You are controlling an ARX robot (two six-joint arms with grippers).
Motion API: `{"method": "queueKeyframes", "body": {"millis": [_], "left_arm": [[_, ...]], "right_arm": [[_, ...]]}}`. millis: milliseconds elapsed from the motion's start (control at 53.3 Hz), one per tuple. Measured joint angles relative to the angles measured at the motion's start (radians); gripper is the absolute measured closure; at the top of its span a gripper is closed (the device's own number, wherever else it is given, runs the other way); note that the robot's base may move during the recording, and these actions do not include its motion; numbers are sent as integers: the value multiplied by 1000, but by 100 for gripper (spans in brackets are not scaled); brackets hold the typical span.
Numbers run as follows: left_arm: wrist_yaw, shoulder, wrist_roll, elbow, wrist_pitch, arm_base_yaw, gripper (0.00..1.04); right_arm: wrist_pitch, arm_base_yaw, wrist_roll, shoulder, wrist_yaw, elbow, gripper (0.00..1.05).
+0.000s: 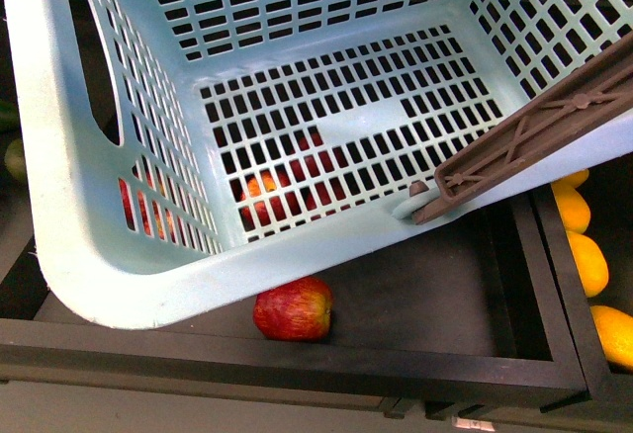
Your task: Pick lemon and mango into basket
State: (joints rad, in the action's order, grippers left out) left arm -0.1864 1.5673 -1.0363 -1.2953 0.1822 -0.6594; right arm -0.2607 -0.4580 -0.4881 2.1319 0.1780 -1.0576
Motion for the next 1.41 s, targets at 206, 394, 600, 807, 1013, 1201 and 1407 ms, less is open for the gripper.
{"method": "queueKeyframes", "body": {"millis": [206, 394, 600, 807, 1013, 1201, 1407], "left_arm": [[0, 0, 0, 0, 0, 0, 98], [0, 0, 0, 0, 0, 0, 98], [0, 0, 0, 0, 0, 0, 98], [0, 0, 0, 0, 0, 0, 98], [0, 0, 0, 0, 0, 0, 98], [-5, 0, 0, 0, 0, 0, 98], [8, 0, 3, 0, 1, 1, 98]], "right_arm": [[-4, -16, 169, -315, 183, 155, 44], [52, 46, 273, -710, 370, 202, 44], [60, 254, 238, -850, 318, 207, 44], [22, 448, 207, -836, 239, 252, 44], [7, 562, 199, -806, 176, 277, 42], [-22, 521, 189, -807, 132, 302, 8], [-231, 450, 304, -892, -77, 407, 21]]}}
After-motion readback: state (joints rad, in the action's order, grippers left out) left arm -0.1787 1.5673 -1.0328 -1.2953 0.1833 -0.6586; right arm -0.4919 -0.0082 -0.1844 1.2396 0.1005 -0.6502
